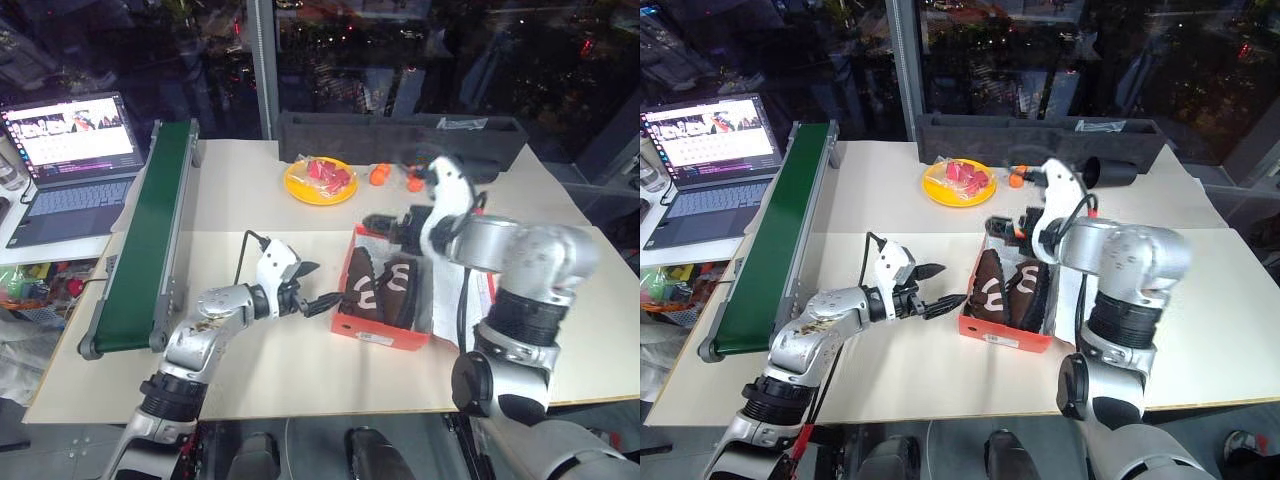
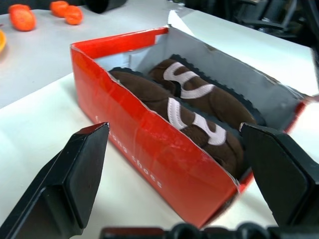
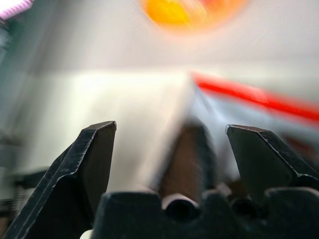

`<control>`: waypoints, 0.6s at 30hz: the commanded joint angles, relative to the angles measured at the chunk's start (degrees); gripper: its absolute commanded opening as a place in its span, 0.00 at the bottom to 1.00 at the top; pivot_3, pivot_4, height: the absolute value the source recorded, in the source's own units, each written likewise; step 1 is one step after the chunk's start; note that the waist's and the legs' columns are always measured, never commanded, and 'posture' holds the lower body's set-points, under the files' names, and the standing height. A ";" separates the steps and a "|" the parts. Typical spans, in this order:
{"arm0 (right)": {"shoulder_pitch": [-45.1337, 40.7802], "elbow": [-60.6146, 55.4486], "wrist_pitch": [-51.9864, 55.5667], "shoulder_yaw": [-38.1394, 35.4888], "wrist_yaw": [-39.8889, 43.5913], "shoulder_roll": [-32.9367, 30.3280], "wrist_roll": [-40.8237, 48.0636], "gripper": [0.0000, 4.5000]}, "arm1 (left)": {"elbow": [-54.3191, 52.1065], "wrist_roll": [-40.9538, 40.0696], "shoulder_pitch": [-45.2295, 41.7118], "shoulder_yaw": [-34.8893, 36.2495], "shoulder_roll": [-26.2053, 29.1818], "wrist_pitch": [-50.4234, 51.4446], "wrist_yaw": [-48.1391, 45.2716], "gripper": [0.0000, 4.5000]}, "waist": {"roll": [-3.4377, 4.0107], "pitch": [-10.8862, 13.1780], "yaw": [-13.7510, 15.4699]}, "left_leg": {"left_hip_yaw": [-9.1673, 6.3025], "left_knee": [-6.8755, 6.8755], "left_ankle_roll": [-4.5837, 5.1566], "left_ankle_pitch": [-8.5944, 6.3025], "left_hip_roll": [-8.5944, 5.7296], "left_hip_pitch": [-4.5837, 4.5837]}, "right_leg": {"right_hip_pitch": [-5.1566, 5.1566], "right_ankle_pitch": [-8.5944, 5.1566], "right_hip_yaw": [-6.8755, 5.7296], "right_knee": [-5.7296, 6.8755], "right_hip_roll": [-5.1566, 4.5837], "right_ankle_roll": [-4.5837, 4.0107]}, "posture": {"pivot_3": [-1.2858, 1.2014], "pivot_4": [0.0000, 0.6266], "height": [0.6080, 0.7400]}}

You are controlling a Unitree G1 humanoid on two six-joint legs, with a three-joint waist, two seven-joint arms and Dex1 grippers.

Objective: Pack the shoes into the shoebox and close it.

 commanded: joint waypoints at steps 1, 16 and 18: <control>8.67 -8.65 0.76 -5.20 -0.56 -1.59 18.04 0.69 | 0.75 -1.18 -0.83 1.08 2.78 -4.17 -6.02 1.00 | 0.00 0.00 -0.02 | 0.00 0.00 0.00 0.00 -0.02 0.01 | 0.02 0.00 0.01 0.00 -0.02 0.00 | 0.52 0.24 0.81; 69.52 -26.88 -27.98 -3.85 -16.88 -36.20 65.21 0.11 | 16.33 2.57 -9.97 -2.39 3.79 -14.64 -18.63 1.00 | -0.05 0.07 -0.17 | -0.04 0.05 0.24 -0.14 -0.13 0.71 | 0.88 -0.56 0.02 -0.11 -0.13 0.37 | 0.52 0.24 0.81; 71.19 -23.28 -31.15 1.73 -25.02 -34.20 59.36 0.11 | 16.87 2.86 -10.43 -2.83 3.18 -15.16 -19.11 1.00 | -0.23 -0.02 -0.24 | -0.04 0.07 0.27 -0.12 -0.10 0.87 | 1.00 -0.63 0.04 -0.11 -0.10 0.24 | 0.52 0.24 0.81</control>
